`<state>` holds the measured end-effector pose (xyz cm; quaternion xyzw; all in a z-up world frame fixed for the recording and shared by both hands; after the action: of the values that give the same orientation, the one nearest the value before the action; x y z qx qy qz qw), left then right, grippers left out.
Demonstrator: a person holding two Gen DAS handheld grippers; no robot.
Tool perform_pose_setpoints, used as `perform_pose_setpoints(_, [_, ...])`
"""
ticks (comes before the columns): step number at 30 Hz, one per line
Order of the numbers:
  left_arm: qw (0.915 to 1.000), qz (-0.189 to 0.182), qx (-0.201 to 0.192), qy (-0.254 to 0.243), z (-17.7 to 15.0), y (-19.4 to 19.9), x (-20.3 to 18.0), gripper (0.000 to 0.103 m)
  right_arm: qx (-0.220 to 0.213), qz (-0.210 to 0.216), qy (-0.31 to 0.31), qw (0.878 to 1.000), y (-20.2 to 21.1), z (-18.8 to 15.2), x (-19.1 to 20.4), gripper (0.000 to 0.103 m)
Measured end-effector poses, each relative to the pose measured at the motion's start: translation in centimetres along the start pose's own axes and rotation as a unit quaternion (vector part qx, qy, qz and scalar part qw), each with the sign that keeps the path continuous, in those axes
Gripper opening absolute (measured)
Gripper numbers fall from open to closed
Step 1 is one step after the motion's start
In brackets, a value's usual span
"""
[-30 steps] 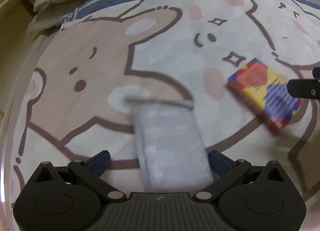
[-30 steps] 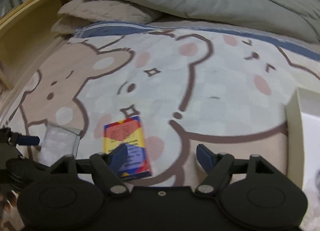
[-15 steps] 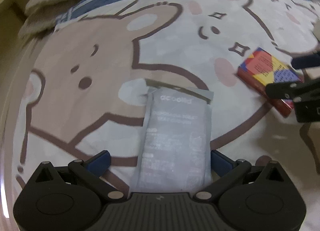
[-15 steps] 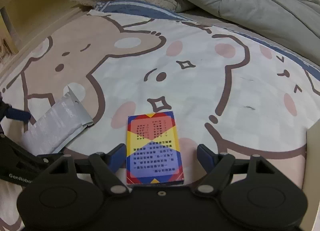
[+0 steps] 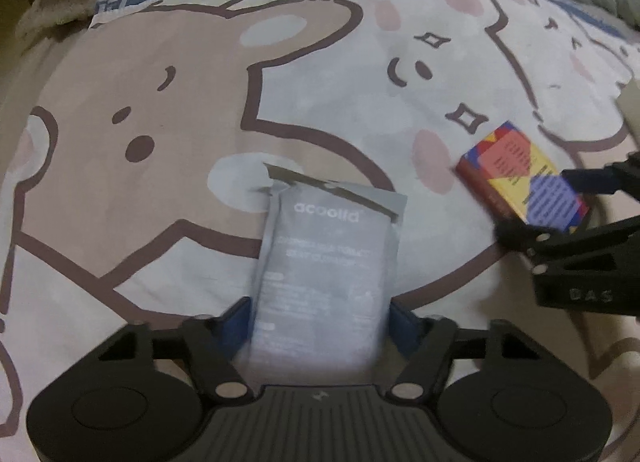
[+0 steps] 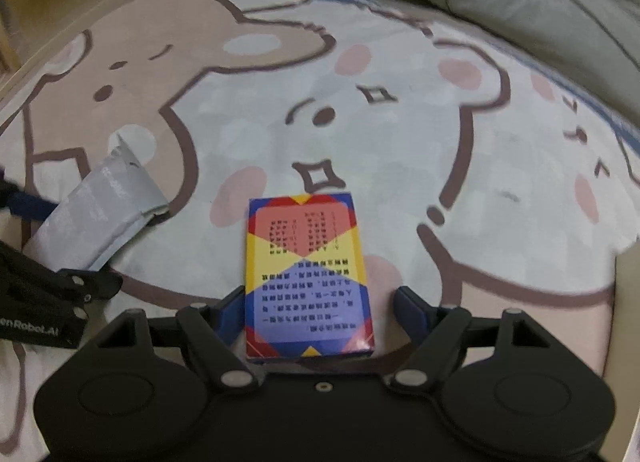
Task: Organize objects
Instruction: 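Grasp the grey packet with the left gripper while the right grasps the colourful box, then lift the grey packet and colourful box and carry them over the tray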
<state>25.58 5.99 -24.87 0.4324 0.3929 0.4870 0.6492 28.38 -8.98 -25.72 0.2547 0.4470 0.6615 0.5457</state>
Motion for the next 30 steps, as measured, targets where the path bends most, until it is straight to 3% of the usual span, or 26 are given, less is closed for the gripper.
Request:
perform_pose_setpoints(1, [1.0000, -0.001, -0.003, 0.003, -0.1, 0.2, -0.2, 0.061, 0.002, 0.000, 0.000, 1.000, 0.0, 0.0, 0.0, 0.080])
perform_pose_setpoints(4, [0.9998, -0.004, -0.013, 0.012, -0.4, 0.8, -0.7, 0.059, 0.002, 0.022, -0.002, 1.000, 0.4, 0.1, 0.3, 0.061])
perform_pose_setpoints(10, [0.9975, 0.001, -0.057, 0.041, 0.6, 3.3, -0.1, 0.058, -0.008, 0.021, -0.010, 1.000, 1.7, 0.3, 0.4, 0.061])
perform_pose_setpoints(19, [0.9893, 0.010, -0.126, 0.073, 2.0, 7.8, 0.2, 0.058, -0.067, 0.014, -0.057, 0.996, 5.9, 2.4, -1.2, 0.060])
perform_pose_setpoints(30, [0.9773, 0.013, -0.186, 0.102, 1.5, 12.6, 0.5, 0.058, -0.109, 0.011, -0.076, 0.991, 11.1, 3.2, -0.5, 0.061])
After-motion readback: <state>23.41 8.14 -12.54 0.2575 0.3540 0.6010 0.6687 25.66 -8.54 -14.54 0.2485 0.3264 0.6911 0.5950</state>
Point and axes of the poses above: each gripper's, at about its wrist camera, not at the fingertips, and y roughly against the way its jaws point, x to its left, z to its top, the point moved 10 cm from there along -y, roughly the way its jaws point, and after that the axes turned 10 degrees about -z, right-handed, at the moved point
